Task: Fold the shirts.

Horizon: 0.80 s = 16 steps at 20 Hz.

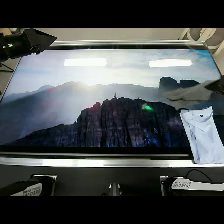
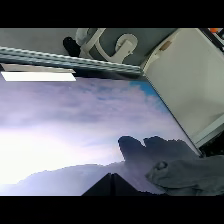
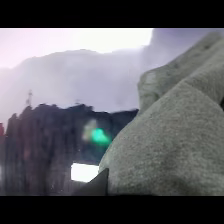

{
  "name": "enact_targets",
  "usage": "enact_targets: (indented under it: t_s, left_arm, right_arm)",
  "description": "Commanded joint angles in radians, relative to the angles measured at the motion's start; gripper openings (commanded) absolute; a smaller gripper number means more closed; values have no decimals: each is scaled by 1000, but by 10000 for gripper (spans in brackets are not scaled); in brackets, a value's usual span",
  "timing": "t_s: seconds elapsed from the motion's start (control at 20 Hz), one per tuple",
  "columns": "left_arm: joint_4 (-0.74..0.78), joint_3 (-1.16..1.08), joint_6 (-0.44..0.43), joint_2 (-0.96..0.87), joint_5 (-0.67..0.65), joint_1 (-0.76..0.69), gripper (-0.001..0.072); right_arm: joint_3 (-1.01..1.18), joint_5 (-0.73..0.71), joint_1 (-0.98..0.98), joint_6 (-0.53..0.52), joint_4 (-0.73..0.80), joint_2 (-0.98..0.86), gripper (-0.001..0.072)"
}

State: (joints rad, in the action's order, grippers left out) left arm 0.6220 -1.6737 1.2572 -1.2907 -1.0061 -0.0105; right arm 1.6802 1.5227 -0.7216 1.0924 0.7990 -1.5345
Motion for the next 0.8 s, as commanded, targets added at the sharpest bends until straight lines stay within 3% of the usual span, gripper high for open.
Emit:
enact_targets:
  t_s: [0.0,0.15,0.3,0.55,0.75]
  left_arm:
    - [0,0,-2,0,0,0,26]
    - [0,0,-2,0,0,0,26]
    - [0,0,-6,0,1,-12,26]
    - [0,0,-27,0,0,-50,26]
    - [0,0,-27,0,1,-62,26]
  right_arm:
    - [17,99,-187,11,26,40,21]
    - [17,219,-285,12,101,59,21]
    - [-4,294,-298,13,376,91,21]
    - [-373,158,-298,32,673,237,23]
    - [-649,2,-298,49,615,260,24]
